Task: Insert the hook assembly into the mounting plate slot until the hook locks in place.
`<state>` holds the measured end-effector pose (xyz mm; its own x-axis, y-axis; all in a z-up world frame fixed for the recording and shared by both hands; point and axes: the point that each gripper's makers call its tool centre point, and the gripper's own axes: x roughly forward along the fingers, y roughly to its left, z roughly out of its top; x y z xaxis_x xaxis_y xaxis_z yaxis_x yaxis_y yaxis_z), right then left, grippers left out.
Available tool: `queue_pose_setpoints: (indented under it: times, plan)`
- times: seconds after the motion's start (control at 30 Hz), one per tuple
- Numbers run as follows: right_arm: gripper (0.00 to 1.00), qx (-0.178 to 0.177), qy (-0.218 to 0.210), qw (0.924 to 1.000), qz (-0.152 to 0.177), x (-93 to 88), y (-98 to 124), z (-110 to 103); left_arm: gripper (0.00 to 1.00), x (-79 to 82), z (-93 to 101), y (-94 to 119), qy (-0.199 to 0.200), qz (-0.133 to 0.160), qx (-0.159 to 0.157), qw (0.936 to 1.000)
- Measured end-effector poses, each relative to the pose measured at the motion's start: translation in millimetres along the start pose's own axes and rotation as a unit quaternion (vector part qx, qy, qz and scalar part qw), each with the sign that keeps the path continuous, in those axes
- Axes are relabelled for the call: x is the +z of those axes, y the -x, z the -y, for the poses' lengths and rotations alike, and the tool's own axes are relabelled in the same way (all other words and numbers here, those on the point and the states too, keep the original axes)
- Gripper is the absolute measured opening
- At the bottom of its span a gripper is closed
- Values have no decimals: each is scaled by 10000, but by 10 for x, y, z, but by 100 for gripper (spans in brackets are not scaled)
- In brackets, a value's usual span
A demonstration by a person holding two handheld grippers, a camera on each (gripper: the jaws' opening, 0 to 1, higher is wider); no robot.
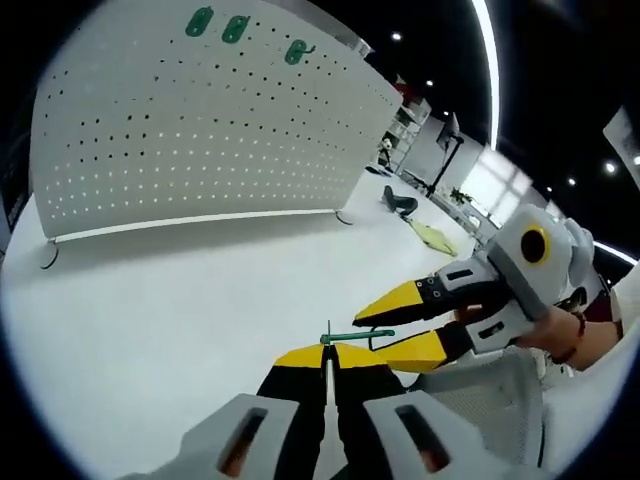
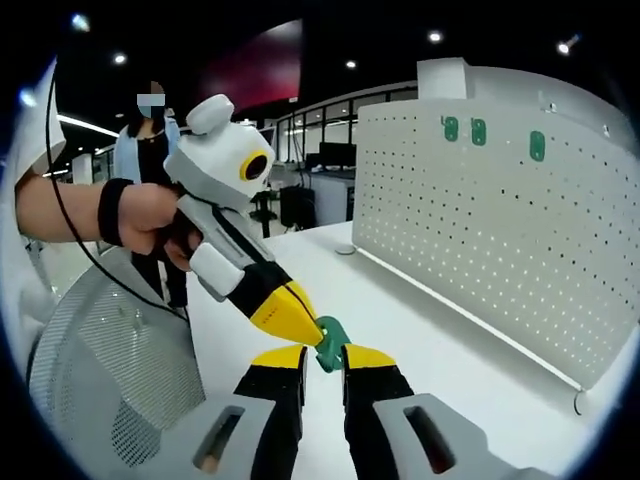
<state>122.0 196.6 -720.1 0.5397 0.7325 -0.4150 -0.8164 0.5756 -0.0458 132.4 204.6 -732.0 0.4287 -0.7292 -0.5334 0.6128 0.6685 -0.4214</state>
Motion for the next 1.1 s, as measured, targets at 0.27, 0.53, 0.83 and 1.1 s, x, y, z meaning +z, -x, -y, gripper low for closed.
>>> queue_pose_setpoints:
  times: [0.27,0.53,0.83,1.1]
  plan:
    - [8,-60,250,9995,-177,-62,-12,5,1,-29,51,6,130,-117,29,9998]
    - [4,-133,733,9964,-414,-96,-40,-13,1,-53,54,-26,208,-250,58,9995]
    - [2,-184,905,9939,-610,-142,-39,10,1,-47,74,-28,207,-264,54,9994]
    - [2,-226,900,9936,-637,-159,-31,17,1,-49,87,-26,170,-259,53,9995]
